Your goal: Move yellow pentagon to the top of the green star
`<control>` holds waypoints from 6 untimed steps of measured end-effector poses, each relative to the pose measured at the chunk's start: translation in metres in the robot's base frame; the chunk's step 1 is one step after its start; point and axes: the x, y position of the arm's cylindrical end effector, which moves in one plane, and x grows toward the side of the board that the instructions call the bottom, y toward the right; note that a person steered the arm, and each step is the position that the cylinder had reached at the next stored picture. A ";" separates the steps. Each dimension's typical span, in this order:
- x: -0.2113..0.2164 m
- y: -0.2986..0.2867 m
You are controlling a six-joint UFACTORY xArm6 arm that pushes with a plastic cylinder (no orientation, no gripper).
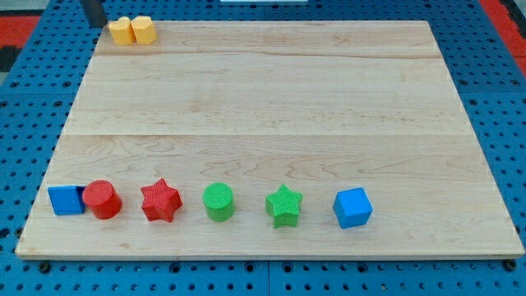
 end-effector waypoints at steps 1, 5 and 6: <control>0.004 0.050; 0.075 0.270; 0.096 0.316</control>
